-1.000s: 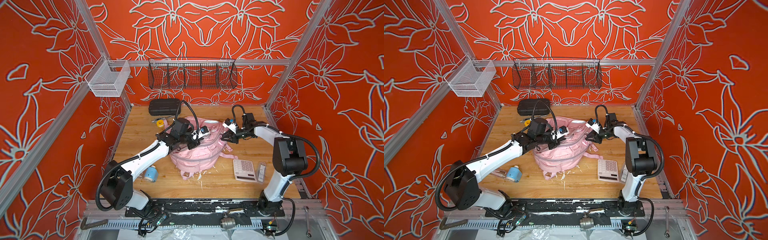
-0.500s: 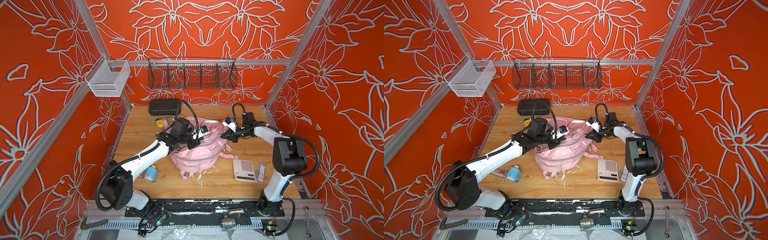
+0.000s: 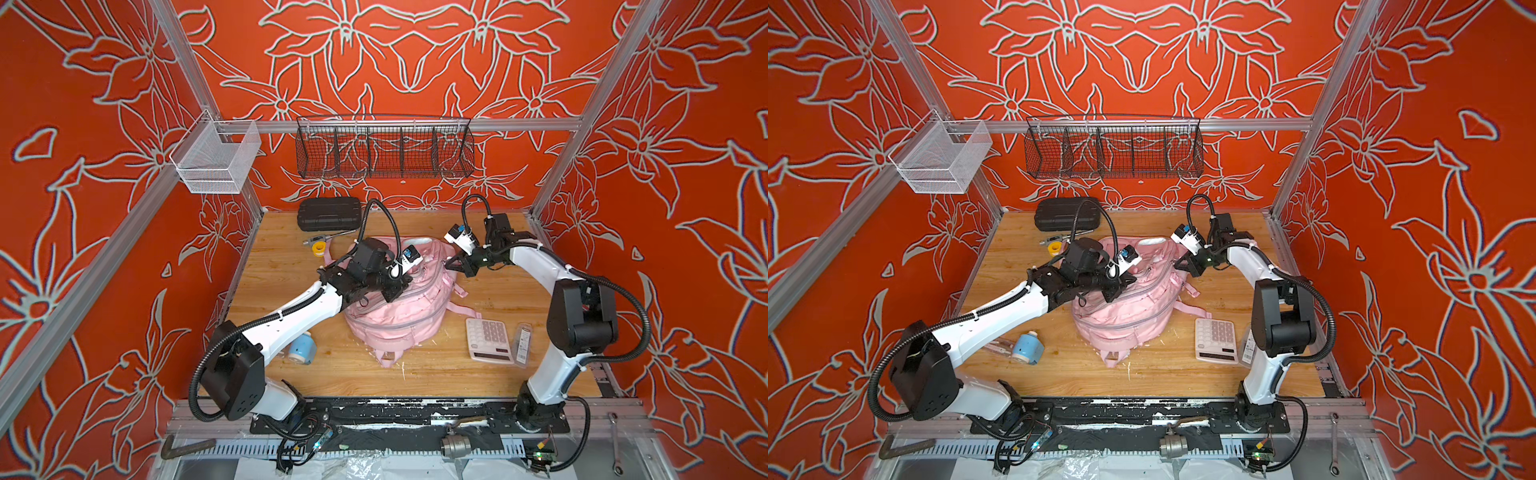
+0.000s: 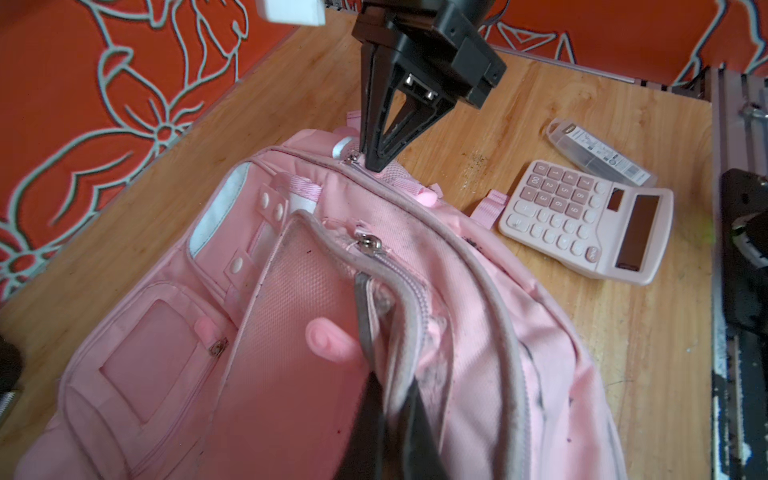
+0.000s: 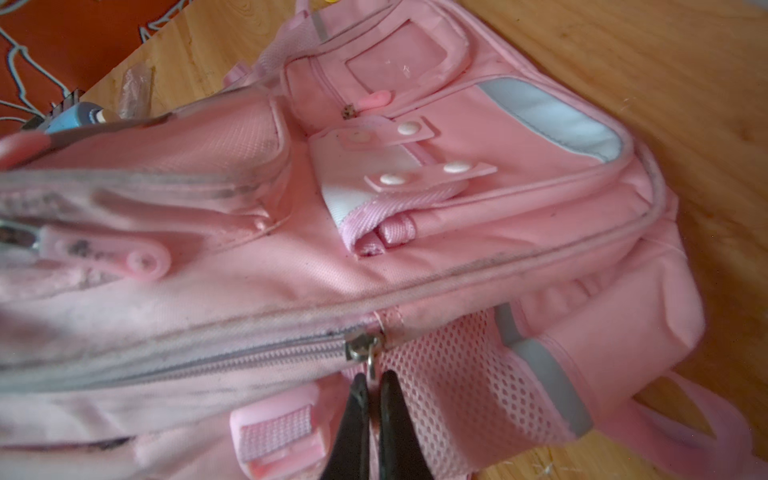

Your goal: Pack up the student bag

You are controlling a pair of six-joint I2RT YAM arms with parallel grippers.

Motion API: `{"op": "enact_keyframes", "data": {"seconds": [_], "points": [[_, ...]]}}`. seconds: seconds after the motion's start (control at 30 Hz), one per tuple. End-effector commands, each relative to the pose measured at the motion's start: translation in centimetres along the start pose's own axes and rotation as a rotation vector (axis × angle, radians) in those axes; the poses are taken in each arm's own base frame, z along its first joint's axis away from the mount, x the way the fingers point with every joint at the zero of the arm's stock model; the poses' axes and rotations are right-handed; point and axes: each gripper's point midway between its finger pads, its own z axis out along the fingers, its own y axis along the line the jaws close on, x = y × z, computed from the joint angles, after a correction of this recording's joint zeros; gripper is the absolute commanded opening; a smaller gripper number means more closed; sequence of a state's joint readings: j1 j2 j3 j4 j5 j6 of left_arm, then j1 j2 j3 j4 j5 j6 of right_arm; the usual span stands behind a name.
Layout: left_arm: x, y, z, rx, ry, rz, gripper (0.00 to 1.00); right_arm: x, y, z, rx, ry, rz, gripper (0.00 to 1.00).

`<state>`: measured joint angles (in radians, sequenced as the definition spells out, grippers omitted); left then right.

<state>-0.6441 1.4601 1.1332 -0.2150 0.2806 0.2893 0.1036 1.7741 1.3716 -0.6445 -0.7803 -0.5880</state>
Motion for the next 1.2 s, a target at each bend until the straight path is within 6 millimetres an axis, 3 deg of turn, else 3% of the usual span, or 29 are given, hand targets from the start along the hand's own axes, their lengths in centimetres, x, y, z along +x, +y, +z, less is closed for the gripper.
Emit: {"op": "enact_keyframes", "data": {"seconds": [0.0, 0.3, 0.47, 0.67, 0.7, 0.77, 0.93, 1.17], "points": [[-2.6, 0.8, 0.2, -0.058, -0.075, -0.180, 0.00, -0.5, 0.6, -2.6, 0.071, 0.002, 0.023, 0.00], [-5.3, 0.7, 3.7, -0.045, -0.079, -0.334, 0.00, 0.6, 5.6, -4.3, 0.089, -0.021, 0.018, 0.00], [-6.1, 0.9, 4.4, -0.056, -0.082, -0.380, 0.00, 1.6, 7.7, -4.4, 0.079, -0.050, 0.065, 0.00], [-5.4, -0.3, 4.7, 0.002, -0.043, -0.379, 0.00, 1.6, 8.0, -4.6, 0.106, -0.103, 0.072, 0.00], [-5.1, -0.3, 4.7, 0.001, -0.028, -0.368, 0.07, 1.4, 7.8, -4.8, 0.116, -0.105, 0.069, 0.00], [-4.1, -0.3, 4.4, -0.009, 0.016, -0.323, 0.36, 0.7, 7.6, -5.1, 0.127, -0.109, 0.049, 0.00], [-0.9, 0.4, 2.5, 0.008, 0.130, -0.242, 0.48, 0.0, 7.5, -5.6, 0.129, -0.094, 0.026, 0.00], [3.7, -0.7, 1.0, 0.037, 0.228, -0.094, 0.62, -0.7, 7.0, -5.9, 0.141, -0.090, 0.000, 0.00]]}}
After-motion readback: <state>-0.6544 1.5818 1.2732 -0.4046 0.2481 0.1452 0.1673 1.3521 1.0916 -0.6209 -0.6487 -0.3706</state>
